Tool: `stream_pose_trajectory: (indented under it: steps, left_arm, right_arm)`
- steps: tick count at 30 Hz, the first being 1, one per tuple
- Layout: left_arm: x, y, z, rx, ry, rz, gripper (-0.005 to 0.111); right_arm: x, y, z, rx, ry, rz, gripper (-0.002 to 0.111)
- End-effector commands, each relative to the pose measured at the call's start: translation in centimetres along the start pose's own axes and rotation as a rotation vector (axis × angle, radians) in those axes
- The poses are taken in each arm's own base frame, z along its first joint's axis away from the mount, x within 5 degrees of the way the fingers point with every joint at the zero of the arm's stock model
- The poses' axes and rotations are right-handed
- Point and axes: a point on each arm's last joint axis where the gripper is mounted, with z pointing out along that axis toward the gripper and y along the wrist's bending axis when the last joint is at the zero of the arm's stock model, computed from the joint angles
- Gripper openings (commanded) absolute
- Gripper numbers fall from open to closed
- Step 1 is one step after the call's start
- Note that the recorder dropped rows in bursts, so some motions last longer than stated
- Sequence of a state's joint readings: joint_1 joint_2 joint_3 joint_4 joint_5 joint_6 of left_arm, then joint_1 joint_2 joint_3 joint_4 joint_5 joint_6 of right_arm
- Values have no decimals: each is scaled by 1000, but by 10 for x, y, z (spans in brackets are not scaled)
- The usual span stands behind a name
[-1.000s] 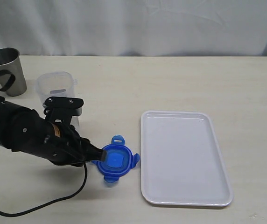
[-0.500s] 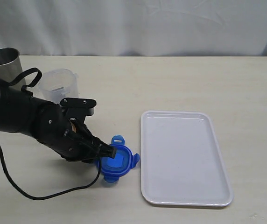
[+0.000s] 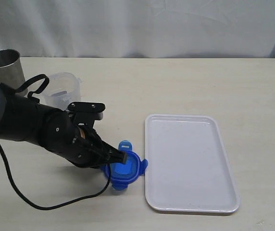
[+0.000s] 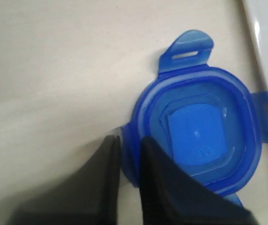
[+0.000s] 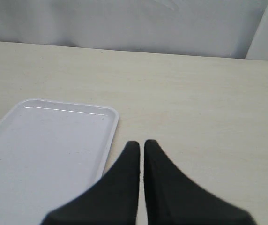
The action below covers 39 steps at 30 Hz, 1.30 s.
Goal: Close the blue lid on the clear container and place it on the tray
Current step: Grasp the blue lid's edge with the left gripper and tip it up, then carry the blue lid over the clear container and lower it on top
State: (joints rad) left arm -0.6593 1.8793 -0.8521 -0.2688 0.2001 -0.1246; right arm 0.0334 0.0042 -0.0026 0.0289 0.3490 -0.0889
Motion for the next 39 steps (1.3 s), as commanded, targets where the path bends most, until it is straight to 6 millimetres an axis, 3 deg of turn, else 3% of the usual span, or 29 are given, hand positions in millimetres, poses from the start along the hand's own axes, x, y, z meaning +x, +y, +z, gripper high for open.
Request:
stream_pose_trajectory:
  steps: [1,7,11,22,27,34,39]
  left_arm:
    - [-3,-3,-1,8,-22,-8,14]
    - [0,-2,-1,3,10,3,14]
    - [2,-1,-1,-6,36,29,0]
    - [7,-1,-8,-17,108,79,0]
    - [1,-6,-48,-4,75,135,0]
    - [-1,-8,-88,7,34,174,0]
    - [-1,-10,-143,24,-84,255,0]
  right_arm:
    - [0,0,0,0,-5,-9,4]
    - [0,0,0,0,-5,-9,4]
    - [0,0,0,0,-5,-9,4]
    - [0,0,0,0,-5,-9,4]
    - [0,0,0,0,-5,-9,4]
    - [0,0,0,0,-5,-9,4]
    - [0,0,0,0,-5,-9,4]
